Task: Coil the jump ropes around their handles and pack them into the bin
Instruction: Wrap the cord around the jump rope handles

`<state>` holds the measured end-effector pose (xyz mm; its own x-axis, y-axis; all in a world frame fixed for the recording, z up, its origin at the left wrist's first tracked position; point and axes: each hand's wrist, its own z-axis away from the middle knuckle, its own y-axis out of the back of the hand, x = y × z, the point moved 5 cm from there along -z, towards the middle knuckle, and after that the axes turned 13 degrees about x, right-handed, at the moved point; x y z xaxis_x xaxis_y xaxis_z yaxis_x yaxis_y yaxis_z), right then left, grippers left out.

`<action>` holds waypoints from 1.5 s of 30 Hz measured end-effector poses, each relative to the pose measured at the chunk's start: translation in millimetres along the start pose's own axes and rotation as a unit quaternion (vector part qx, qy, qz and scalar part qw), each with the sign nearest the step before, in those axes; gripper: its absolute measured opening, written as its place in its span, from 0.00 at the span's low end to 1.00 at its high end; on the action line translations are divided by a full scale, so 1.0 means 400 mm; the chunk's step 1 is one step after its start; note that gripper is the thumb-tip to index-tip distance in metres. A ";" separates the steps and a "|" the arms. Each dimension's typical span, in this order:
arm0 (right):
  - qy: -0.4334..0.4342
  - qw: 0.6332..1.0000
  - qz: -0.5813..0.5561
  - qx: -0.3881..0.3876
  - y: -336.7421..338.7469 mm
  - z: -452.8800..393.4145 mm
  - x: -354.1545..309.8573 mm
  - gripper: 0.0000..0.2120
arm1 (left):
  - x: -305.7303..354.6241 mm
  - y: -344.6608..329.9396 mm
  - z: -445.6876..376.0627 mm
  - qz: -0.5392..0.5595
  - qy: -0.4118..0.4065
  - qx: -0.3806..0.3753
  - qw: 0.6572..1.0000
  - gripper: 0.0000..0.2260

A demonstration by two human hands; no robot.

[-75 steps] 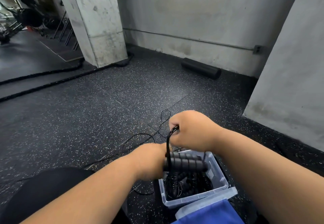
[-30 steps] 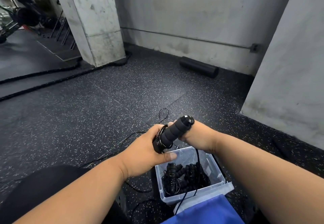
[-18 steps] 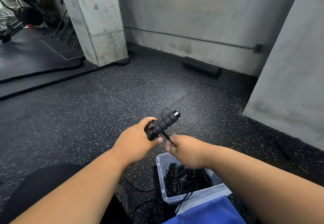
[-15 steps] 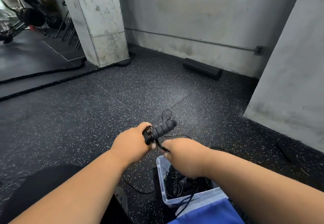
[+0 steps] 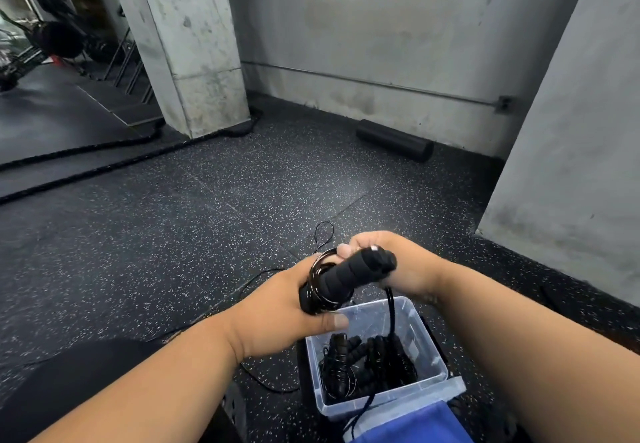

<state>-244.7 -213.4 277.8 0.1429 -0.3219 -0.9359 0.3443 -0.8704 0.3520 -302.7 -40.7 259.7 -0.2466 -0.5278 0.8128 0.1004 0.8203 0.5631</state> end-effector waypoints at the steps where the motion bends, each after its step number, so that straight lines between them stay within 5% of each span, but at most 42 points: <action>1: -0.003 1.000 -0.006 0.008 -0.007 0.000 0.011 0.15 | -0.005 0.002 -0.003 0.014 0.005 0.013 1.000 0.30; 6: -0.062 0.995 -0.040 0.072 -0.019 -0.009 0.034 0.07 | -0.021 0.022 -0.017 0.055 0.016 0.052 0.997 0.27; 12: -0.051 0.990 -0.056 0.116 -0.013 0.000 0.022 0.19 | -0.019 0.009 -0.009 0.089 0.027 0.042 0.995 0.28; 16: -0.057 0.990 -0.072 0.103 -0.039 0.007 0.026 0.17 | -0.016 0.003 -0.005 0.118 0.034 0.068 0.990 0.29; 20: -0.015 0.988 0.120 0.093 -0.061 0.019 0.029 0.15 | -0.047 0.002 -0.001 0.142 0.088 0.084 0.982 0.41; 24: 0.018 0.959 0.277 0.053 -0.089 0.031 0.026 0.08 | -0.064 0.007 -0.008 0.121 0.096 0.082 0.985 0.28; 27: 0.047 0.924 0.379 0.016 -0.122 0.056 0.010 0.08 | -0.104 0.041 -0.017 0.033 0.131 0.099 0.986 0.21; 33: 0.100 0.876 0.471 -0.018 -0.141 0.073 -0.051 0.05 | -0.130 0.043 -0.012 -0.272 0.121 0.056 0.953 0.24; 38: 0.094 0.925 0.367 -0.020 -0.032 0.037 -0.090 0.10 | -0.080 0.001 0.000 -0.311 0.021 -0.067 0.948 0.26; 42: 0.052 0.979 0.189 -0.064 -0.004 0.021 -0.036 0.16 | -0.023 -0.037 0.030 -0.213 -0.018 -0.113 0.970 0.26; 45: 0.003 0.997 0.043 -0.058 0.006 -0.002 0.022 0.11 | 0.018 -0.035 0.042 -0.059 0.009 -0.100 0.993 0.31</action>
<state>-241.9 -218.2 270.3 0.1811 -0.3911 -0.9024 0.4361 -0.7905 0.4301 -322.2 -52.3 255.0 -0.2507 -0.6235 0.7405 0.2610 0.6931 0.6719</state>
